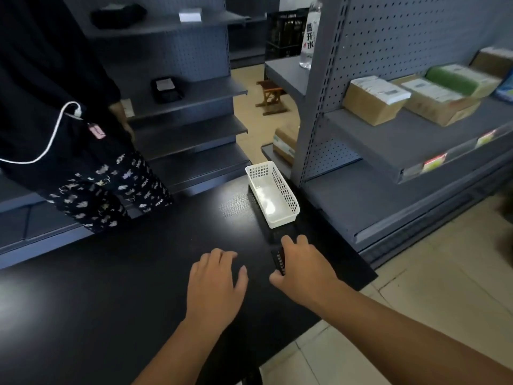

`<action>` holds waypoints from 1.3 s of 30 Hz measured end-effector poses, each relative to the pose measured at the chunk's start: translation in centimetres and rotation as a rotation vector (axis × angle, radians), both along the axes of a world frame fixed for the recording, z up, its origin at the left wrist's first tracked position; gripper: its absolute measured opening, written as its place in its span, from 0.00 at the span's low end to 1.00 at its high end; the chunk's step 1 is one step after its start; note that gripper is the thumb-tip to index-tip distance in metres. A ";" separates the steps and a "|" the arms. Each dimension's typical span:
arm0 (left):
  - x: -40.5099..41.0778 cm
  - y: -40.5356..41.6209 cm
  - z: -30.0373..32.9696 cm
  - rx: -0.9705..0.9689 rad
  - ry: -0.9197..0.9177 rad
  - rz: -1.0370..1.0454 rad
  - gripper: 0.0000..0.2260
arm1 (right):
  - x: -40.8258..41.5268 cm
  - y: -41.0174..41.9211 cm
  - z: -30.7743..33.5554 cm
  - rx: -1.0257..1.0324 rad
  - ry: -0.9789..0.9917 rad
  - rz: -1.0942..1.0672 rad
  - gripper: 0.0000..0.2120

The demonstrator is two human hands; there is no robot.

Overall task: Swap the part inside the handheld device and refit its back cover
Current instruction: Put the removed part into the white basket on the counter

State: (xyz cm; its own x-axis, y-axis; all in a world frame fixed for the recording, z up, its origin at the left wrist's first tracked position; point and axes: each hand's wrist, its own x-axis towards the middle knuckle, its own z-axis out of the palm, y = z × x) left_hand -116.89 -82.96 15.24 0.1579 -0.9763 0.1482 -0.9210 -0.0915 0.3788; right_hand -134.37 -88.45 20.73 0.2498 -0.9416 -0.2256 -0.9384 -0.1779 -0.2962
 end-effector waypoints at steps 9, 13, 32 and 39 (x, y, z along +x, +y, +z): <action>-0.9 -7.6 -2.0 0.025 0.087 0.122 0.16 | -1.1 -7.7 -2.3 0.018 0.100 0.066 0.24; 0.0 -10.9 -3.4 0.039 0.122 0.165 0.16 | -0.3 -11.3 -4.3 0.086 0.156 0.083 0.25; 1.3 -19.1 -7.4 0.250 0.101 0.263 0.20 | 5.3 -34.7 -13.2 0.079 0.219 0.169 0.26; 1.1 -21.8 -8.1 0.262 0.108 0.250 0.19 | 6.8 -37.5 -17.5 0.089 0.238 0.191 0.22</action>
State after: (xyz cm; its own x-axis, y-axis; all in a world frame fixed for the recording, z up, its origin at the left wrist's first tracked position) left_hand -115.78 -104.72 7.15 0.3969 -0.9084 -0.1316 -0.8141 -0.4146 0.4066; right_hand -127.60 -125.93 3.22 0.3503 -0.8567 -0.3787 -0.9354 -0.3406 -0.0947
